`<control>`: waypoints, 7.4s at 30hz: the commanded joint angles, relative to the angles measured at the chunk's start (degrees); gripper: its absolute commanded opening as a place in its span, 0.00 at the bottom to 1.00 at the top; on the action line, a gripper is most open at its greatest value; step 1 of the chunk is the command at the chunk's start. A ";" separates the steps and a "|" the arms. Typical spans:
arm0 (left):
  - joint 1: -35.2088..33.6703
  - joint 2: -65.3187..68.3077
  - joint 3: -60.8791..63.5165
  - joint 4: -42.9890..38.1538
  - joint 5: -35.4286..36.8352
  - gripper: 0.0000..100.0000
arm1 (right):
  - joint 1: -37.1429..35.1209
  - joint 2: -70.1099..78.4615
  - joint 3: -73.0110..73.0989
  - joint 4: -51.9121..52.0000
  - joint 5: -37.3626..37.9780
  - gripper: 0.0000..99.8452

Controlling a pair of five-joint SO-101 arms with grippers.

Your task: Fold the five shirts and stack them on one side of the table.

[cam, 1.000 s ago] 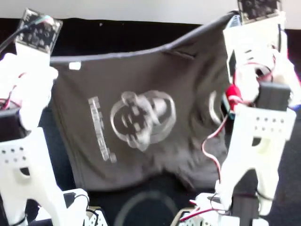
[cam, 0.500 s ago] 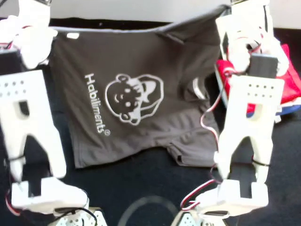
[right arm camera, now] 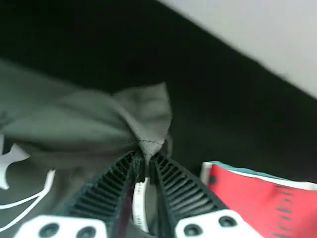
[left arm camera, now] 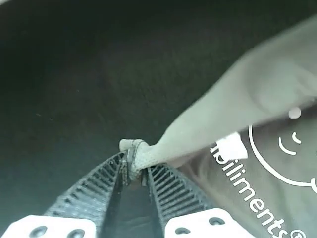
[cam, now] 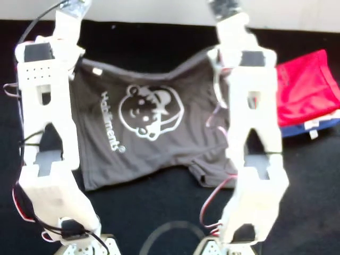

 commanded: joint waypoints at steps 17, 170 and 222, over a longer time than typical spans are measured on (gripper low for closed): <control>0.92 15.69 -2.68 10.73 -0.35 0.01 | 3.56 9.36 -4.35 6.73 -0.53 0.01; -2.51 53.76 -62.90 27.25 11.60 0.01 | 1.19 6.02 22.20 -22.55 -8.26 0.01; -5.58 -6.81 42.15 9.76 7.91 0.01 | -11.03 -23.87 53.41 6.37 -8.18 0.01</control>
